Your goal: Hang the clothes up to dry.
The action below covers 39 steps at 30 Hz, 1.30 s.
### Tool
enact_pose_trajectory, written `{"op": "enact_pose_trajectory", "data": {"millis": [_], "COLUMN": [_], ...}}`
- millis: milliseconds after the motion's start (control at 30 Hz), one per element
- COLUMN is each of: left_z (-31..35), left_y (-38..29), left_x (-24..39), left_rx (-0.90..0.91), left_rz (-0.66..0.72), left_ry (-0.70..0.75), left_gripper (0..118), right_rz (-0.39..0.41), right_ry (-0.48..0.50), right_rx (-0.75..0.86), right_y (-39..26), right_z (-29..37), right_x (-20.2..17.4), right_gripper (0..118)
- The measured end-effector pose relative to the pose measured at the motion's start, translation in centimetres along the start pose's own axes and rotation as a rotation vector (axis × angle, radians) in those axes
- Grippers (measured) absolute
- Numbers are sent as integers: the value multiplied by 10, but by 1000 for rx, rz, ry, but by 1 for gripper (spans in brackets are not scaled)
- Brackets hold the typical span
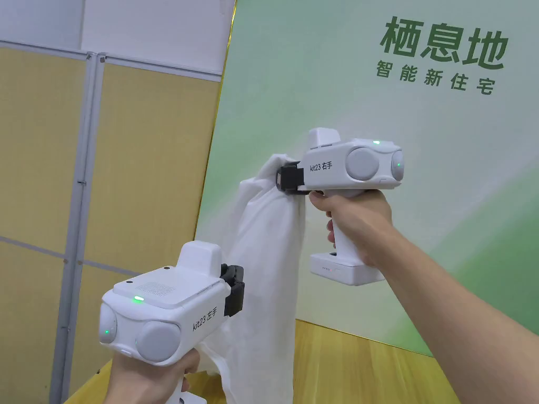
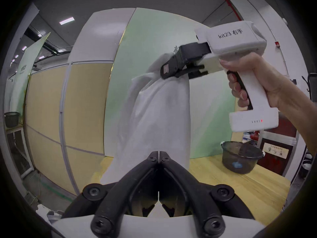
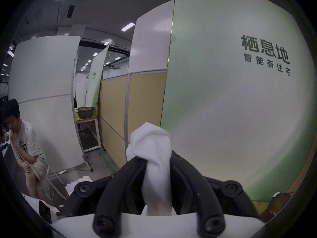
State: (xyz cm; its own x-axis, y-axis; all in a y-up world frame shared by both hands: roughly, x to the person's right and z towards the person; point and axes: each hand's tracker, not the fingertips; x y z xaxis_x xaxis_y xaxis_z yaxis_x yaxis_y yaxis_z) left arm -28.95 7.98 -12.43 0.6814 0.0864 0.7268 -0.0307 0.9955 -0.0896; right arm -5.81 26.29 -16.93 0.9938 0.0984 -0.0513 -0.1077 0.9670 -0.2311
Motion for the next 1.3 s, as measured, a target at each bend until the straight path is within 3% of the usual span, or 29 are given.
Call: {"op": "enact_pose_trajectory", "data": {"millis": [167,200,333,433,667,767,867,1033,1067,1100,1133,1167,1200,1233,1267,1300], "left_z": [-12,-17,-40,-56,-90,-93,-103,-109,-111,-112,-113,-113,-113,-112,-111,-108], "left_y": [-16,-21,-39,-54,-84,-97,-107,-124,-126,-129,-130,-130,-127,-124,-120,-114], "left_x": [20,28,63,95,163,188,200,202,200,196,190,184,177,170,164,156], "left_rx": [-42,-43,-77,-102,-178,-178,-228,-238,-251,-262,-275,-284,-275,-288,-295,-281], "left_rz": [-8,-10,-16,-33,84,3,26,-27,-47,-51,-41,-23,-9,-19,-31,-55], "left_ry": [-50,-47,-143,-207,-377,-373,-389,-374,-348,-327,-303,-276,-254,-235,-211,-168], "left_gripper": [0,0,0,0,0,0,0,0,0,0,0,0,0,0,0,0], "right_rz": [-33,-80,-128,-124,-332,-404,-525,-443,-396,-355,-376,-483,-536,-536,-511,-455], "right_ry": [-5,-13,-85,-124,-328,-420,-473,-478,-448,-457,-521,-607,-567,-409,-371,-424], "right_rx": [-30,-46,-100,-157,-381,-443,-460,-572,-561,-549,-548,-569,-516,-392,-279,-214], "right_y": [-46,-60,-122,-176,-324,-368,-394,-407,-407,-406,-403,-393,-383,-370,-356,-340], "right_z": [23,27,62,93,158,190,212,224,225,224,224,224,228,235,241,246], "right_x": [28,45,92,125,202,226,242,247,243,241,239,237,235,230,227,215], "right_gripper": [17,17,17,17,17,17,17,19,27,45,75,113,118,116,116,117]}}
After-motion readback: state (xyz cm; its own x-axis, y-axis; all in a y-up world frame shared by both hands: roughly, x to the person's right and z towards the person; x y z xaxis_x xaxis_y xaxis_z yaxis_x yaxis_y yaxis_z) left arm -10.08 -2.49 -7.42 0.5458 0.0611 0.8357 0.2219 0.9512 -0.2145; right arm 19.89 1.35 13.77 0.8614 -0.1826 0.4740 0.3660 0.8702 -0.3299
